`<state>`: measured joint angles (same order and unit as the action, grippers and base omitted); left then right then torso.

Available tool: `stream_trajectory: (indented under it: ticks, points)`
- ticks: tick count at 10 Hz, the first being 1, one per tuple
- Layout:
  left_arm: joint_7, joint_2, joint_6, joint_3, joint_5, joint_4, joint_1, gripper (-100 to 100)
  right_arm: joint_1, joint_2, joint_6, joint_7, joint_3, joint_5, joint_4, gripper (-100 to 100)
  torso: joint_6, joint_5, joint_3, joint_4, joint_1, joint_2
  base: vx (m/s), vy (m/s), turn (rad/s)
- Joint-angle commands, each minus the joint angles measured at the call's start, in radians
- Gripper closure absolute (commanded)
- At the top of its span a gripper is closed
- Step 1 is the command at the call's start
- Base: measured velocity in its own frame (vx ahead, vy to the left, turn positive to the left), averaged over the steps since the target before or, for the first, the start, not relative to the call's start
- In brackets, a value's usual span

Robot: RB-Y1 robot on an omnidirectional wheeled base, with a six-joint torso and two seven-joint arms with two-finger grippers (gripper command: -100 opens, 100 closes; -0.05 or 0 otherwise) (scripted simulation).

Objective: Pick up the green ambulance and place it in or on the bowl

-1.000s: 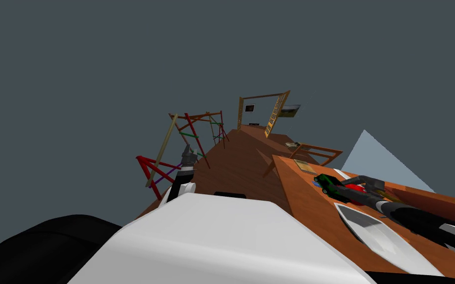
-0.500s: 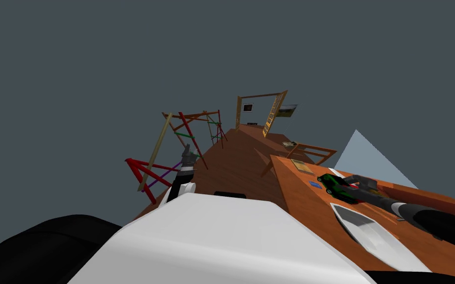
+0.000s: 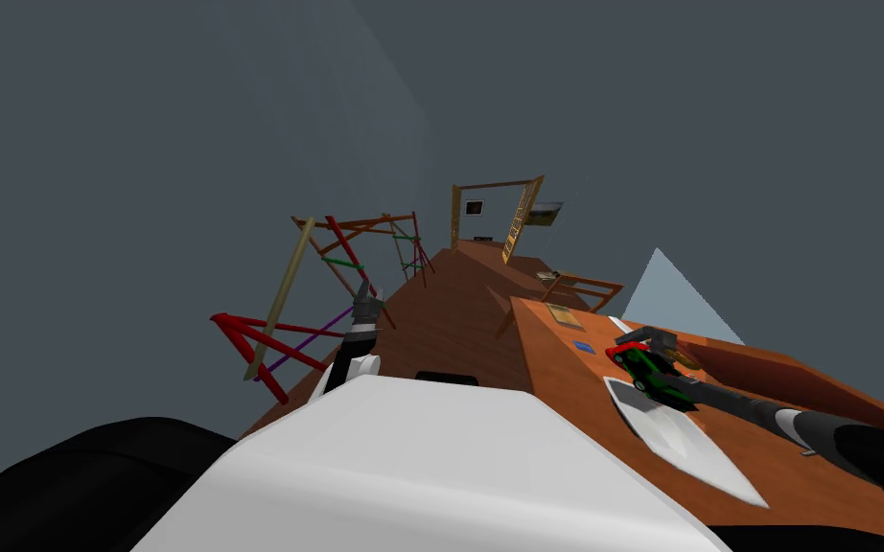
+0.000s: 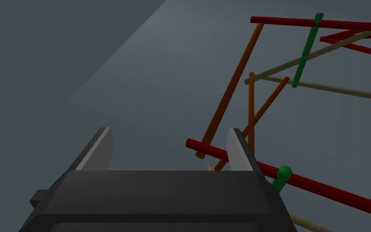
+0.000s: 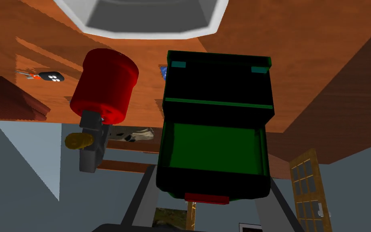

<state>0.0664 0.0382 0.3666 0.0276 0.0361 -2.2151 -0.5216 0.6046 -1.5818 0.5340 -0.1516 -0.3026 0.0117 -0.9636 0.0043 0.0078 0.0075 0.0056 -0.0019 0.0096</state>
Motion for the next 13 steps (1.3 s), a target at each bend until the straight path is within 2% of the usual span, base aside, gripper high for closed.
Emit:
stream_trajectory:
  ticks: [1, 5, 6, 7, 11, 12, 13]
  points:
    - [0.0, 0.0, 0.0, 0.0, 0.0, 0.0, 0.0, 0, 0.006, -0.005, 0.026, 0.004, -0.027, -0.028, -0.005, 100, 0.0, 0.0, 0.0, 0.0, 0.0, 0.0, -0.035, -0.196, -0.075]
    - [0.0, 0.0, 0.0, 0.0, 0.0, 0.0, 0.0, 0, 0.009, -0.02, 0.082, 0.007, -0.095, -0.087, -0.023, 100, -0.002, 0.002, 0.001, 0.001, 0.004, 0.001, -0.053, -0.164, -0.075]
    - [0.0, 0.0, 0.0, 0.0, 0.0, 0.0, 0.0, 0, 0.026, -0.018, 0.064, 0.014, -0.075, -0.071, -0.031, 100, -0.003, 0.002, 0.0, 0.001, 0.006, 0.0, -0.018, -0.057, -0.014]
    - [0.0, 0.0, 0.0, 0.0, 0.0, 0.0, 0.0, 0, 0.029, -0.019, 0.065, 0.016, -0.077, -0.072, -0.034, -100, -0.004, 0.004, -0.001, 0.001, 0.012, -0.002, -0.006, -0.013, -0.001]
    - [0.0, 0.0, 0.0, 0.0, 0.0, 0.0, 0.0, 0, 0.029, -0.018, 0.065, 0.016, -0.077, -0.072, -0.033, -100, -0.004, 0.006, -0.002, 0.0, 0.018, -0.004, -0.001, -0.002, 0.0]
    - [0.0, 0.0, 0.0, 0.0, 0.0, 0.0, 0.0, 0, 0.029, -0.018, 0.065, 0.016, -0.077, -0.072, -0.033, 0, -0.004, 0.006, -0.002, 0.0, 0.018, -0.004, 0.0, 0.0, 0.0]
    - [0.0, 0.0, 0.0, 0.0, 0.0, 0.0, 0.0, 0, 0.039, -0.053, 0.079, -0.001, -0.077, -0.06, -0.047, -100, -0.004, 0.006, -0.002, 0.0, 0.018, -0.004, 0.009, -0.017, -0.077]
